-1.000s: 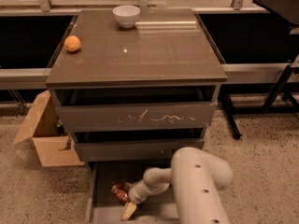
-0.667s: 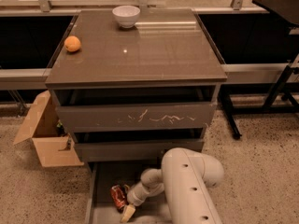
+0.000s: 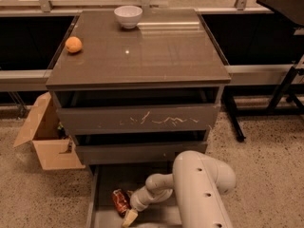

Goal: Pick coke can from bottom drawer and place on counter

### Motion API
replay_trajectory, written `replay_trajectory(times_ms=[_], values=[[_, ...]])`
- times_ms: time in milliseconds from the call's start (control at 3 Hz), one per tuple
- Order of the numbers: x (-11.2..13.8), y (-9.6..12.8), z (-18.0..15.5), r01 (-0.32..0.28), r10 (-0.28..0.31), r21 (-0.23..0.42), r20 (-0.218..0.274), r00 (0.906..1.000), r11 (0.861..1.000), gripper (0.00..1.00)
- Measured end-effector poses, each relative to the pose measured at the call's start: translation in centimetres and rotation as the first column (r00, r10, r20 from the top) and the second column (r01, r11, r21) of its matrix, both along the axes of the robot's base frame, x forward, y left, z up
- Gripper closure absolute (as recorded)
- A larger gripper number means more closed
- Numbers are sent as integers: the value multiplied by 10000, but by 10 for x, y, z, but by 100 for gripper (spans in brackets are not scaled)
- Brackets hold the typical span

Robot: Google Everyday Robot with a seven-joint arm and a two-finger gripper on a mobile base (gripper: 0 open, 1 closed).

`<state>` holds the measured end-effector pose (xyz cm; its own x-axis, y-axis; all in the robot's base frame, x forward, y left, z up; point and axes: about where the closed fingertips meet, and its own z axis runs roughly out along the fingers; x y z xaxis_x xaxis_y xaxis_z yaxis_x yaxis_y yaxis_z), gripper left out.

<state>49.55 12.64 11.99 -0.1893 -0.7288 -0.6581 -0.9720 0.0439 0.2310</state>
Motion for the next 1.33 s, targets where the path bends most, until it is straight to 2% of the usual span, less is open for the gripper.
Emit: replay_trajectory(times_ms=[333,667,1333], values=[[3,1,9,412,-412,253,21,9991,9988,0],[10,6,12,824,-823,233,-36,9966,9963,0],[21,23,2,1276,-1249,332,-734,9895,9913,0]])
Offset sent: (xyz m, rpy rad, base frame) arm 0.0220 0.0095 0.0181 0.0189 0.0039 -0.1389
